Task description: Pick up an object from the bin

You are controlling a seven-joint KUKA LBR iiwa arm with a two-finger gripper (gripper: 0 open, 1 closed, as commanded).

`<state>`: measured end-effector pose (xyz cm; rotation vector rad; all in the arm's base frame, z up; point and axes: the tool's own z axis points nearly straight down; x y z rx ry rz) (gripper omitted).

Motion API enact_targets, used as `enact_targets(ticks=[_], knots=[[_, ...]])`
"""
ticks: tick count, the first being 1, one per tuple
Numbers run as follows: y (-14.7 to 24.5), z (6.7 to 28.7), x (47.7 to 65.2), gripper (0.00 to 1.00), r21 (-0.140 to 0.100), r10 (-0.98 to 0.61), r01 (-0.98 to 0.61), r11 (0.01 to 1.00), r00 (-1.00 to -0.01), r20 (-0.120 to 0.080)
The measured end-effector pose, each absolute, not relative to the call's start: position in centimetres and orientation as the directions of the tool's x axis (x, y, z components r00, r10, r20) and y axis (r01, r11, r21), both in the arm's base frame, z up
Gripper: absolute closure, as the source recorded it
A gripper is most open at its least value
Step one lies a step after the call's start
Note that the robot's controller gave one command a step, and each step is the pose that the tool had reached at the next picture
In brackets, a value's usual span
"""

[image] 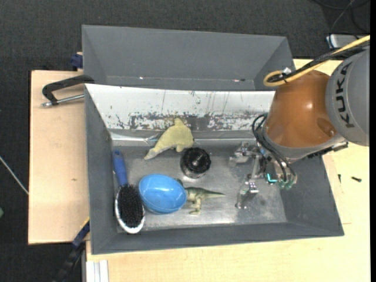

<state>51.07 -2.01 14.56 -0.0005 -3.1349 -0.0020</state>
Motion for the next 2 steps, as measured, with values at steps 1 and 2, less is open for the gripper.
enact_targets(ticks=[1,2], knots=[[9.04,9.35,57.71,0.00,0.002,0.050,0.050,0.999,-0.999,-0.019],[8.84,9.08,57.40,1.00,0.002,0.053,0.053,0.999,-0.999,-0.009]])
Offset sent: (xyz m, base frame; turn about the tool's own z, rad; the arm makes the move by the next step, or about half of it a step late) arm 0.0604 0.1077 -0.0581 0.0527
